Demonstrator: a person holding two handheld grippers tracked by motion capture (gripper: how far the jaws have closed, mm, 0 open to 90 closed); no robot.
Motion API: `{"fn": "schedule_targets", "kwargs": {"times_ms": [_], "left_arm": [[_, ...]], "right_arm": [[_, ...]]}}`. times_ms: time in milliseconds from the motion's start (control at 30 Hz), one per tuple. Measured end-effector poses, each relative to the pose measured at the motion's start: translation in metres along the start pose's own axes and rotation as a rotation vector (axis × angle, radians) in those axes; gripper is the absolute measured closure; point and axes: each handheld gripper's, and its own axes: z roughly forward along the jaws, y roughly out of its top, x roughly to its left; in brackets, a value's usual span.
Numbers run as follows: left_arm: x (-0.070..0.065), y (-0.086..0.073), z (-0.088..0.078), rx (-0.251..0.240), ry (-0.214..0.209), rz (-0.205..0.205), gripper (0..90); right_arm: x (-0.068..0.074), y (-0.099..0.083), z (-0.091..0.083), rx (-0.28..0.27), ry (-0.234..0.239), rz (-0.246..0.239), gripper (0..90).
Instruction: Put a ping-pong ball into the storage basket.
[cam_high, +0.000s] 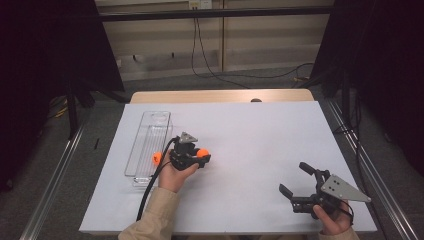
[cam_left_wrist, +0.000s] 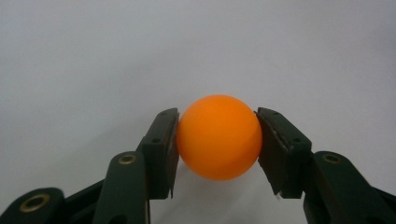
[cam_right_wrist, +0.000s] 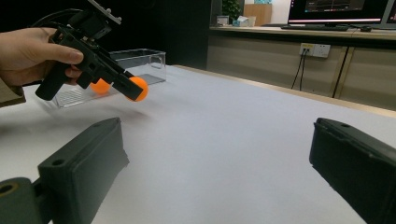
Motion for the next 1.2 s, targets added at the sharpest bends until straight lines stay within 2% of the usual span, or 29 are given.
{"fn": "schedule_targets", "kwargs": {"times_ms": [533,1200], "left_arm": [[0.003,0.002,-0.010,-0.008,-0.011,-0.012,50.7],[0.009,0.004,-0.024,-0.038,-0.008,-0.056,50.7]], "right_arm": [[0.000,0.000,0.000,0.001,-0.001,0.000,2.5],[0.000,0.000,0.000,0.001,0.000,0.000,2.5]]}}
